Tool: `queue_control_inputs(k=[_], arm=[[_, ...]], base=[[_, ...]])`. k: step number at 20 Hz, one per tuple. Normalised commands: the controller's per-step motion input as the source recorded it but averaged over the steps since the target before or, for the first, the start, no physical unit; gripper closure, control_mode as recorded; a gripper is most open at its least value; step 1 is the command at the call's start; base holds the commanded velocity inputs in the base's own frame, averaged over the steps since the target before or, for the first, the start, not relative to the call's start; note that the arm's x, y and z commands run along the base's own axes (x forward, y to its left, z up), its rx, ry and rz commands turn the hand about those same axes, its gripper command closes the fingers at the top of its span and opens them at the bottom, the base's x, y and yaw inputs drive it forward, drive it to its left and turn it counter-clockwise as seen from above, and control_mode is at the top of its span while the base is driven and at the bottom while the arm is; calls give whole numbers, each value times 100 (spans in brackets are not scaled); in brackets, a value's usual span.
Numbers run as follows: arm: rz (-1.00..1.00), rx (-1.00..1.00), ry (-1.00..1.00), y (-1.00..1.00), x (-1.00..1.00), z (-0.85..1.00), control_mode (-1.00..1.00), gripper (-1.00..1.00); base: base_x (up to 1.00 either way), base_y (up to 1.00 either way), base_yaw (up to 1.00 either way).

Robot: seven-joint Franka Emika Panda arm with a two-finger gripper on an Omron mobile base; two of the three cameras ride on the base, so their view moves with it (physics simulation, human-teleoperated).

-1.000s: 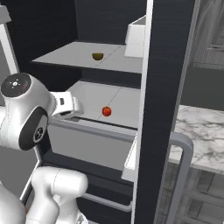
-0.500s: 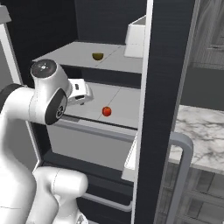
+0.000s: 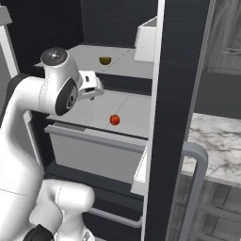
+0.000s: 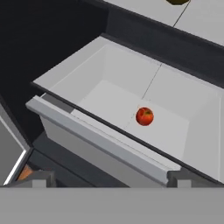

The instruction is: Retrieve the kiwi and apple from the fridge and place them into the bowl on the dining table.

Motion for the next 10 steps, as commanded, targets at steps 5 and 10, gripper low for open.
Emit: queue_control_inputs(k=[5,10], arm=[[-1,1,0,0,23,39,-100,-100],[-5,8,0,0,30,23,-100,-100]], base=[[0,0,0],[0,0,0]])
